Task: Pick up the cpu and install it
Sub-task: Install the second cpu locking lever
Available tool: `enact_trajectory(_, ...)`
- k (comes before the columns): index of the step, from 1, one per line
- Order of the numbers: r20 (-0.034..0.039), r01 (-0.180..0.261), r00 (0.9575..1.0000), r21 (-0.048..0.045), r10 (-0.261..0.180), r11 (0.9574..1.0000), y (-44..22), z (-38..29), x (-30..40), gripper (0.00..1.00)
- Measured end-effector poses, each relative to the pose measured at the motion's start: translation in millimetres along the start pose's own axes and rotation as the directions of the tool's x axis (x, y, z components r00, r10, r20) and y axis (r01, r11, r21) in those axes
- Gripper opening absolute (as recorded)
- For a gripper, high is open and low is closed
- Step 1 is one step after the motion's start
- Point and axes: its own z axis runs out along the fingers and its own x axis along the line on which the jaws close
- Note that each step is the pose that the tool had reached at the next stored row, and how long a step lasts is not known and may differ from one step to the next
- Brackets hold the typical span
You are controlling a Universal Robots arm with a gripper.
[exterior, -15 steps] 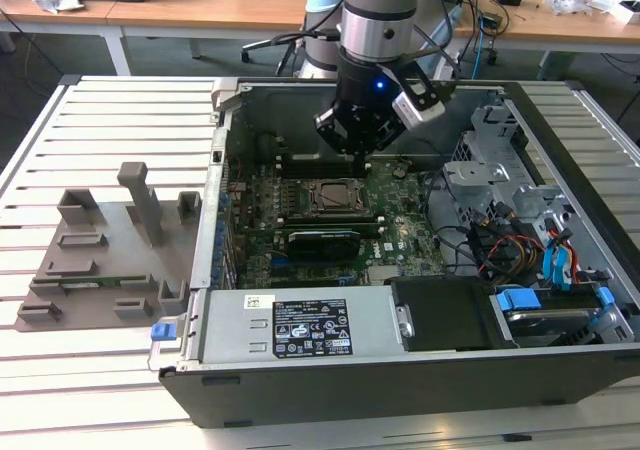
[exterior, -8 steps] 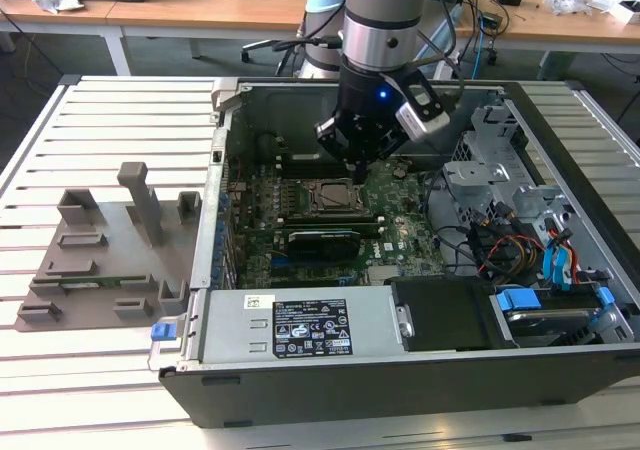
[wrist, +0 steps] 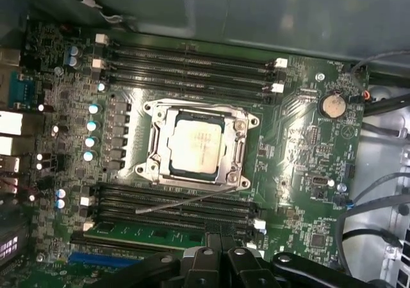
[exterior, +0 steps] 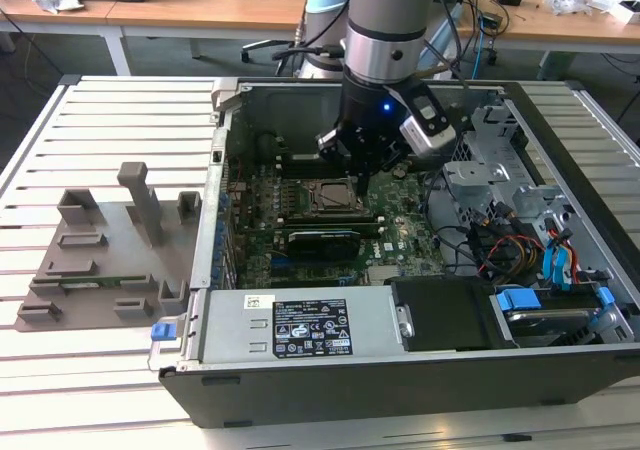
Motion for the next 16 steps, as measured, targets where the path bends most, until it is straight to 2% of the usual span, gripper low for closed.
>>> enact_trajectory(1,0.0009,0.000,1.0000,-0.0074,0.000,1.0000,-2.2,0.2,0.3,0.11)
enact_trajectory(2,0.0029,0.000,1.0000,-0.0235,0.000,0.9997,-3.8,0.3,0.5,0.11)
enact_trajectory(4,0.0078,0.000,1.0000,-0.0643,0.001,0.9979,-7.0,0.5,1.1,0.11)
enact_trajectory(5,0.0109,0.000,0.9999,-0.0886,0.001,0.9961,-8.7,0.6,1.4,0.11)
enact_trajectory(6,0.0130,0.000,0.9999,-0.1062,0.002,0.9943,-9.9,0.7,1.6,0.11)
enact_trajectory(7,0.0158,0.000,0.9999,-0.1295,0.002,0.9916,-11.4,0.8,1.8,0.11)
enact_trajectory(9,0.0201,0.000,0.9998,-0.1653,0.003,0.9862,-14.1,1.1,2.3,0.11)
enact_trajectory(10,0.0202,-0.009,0.9997,-0.1692,0.012,0.9855,-14.9,3.3,2.4,0.11)
enact_trajectory(12,0.0173,-0.068,0.9972,-0.1687,0.072,0.9833,-14.8,7.7,2.4,0.11)
enact_trajectory(16,0.0174,-0.071,0.9970,-0.1727,0.075,0.9824,-21.5,11.8,7.3,0.11)
